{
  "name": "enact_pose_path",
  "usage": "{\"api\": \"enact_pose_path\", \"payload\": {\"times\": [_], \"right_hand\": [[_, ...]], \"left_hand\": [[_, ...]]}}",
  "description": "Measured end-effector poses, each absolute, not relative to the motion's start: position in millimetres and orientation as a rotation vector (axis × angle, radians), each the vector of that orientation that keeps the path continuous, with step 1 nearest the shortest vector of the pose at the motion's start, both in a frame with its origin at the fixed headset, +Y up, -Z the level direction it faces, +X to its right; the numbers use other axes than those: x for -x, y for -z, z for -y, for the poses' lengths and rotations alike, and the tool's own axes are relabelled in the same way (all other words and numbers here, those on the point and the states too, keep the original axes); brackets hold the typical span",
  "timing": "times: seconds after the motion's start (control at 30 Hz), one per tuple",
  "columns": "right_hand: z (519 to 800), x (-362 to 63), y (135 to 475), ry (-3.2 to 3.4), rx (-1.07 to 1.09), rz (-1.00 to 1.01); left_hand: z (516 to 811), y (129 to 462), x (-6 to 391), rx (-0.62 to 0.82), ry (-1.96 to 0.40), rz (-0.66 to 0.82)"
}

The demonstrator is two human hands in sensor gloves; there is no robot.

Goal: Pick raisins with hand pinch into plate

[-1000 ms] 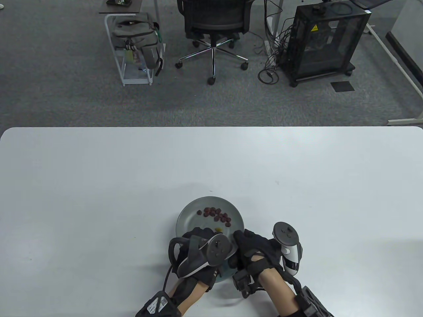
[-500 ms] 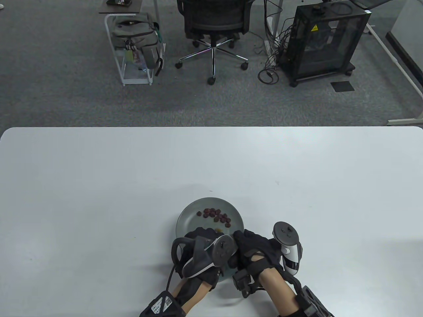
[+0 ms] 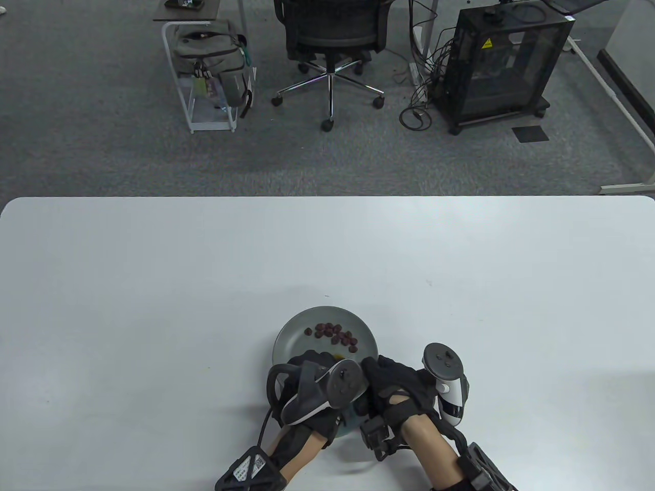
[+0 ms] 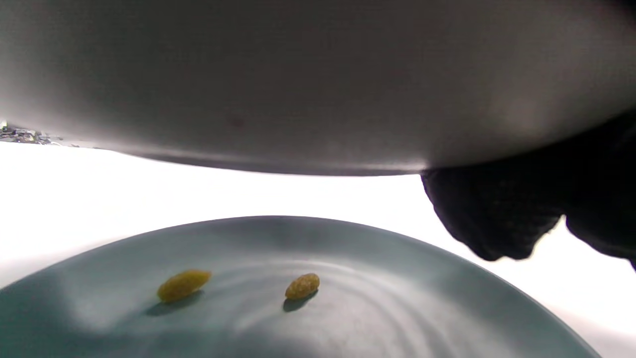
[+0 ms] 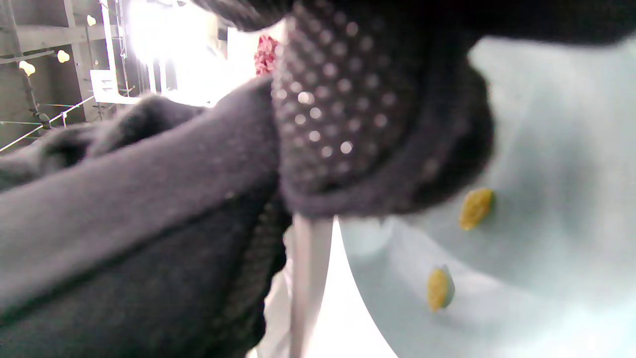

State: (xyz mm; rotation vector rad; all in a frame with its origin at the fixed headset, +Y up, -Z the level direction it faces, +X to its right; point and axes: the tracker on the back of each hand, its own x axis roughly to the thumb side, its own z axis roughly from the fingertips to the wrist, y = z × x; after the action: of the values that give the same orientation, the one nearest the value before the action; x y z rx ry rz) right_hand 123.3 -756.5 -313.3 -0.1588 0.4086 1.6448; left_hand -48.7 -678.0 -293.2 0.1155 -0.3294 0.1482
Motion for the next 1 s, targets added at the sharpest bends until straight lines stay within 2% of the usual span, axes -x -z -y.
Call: {"api": "enact_pose_path", "payload": {"times": [0.5, 0.77, 1.0], "right_hand": [[763, -154, 325, -1.603, 0.284, -0.336], [765, -180, 330, -1.56, 0.361, -0.271], [763, -203, 334, -1.532, 0.412, -0.212]], "left_hand": [[658, 286, 63, -0.17, -0.224, 0.337], [661, 287, 67, -0.153, -0.228, 0.339], [669, 293, 57, -0.061, -0.197, 0.374]]}}
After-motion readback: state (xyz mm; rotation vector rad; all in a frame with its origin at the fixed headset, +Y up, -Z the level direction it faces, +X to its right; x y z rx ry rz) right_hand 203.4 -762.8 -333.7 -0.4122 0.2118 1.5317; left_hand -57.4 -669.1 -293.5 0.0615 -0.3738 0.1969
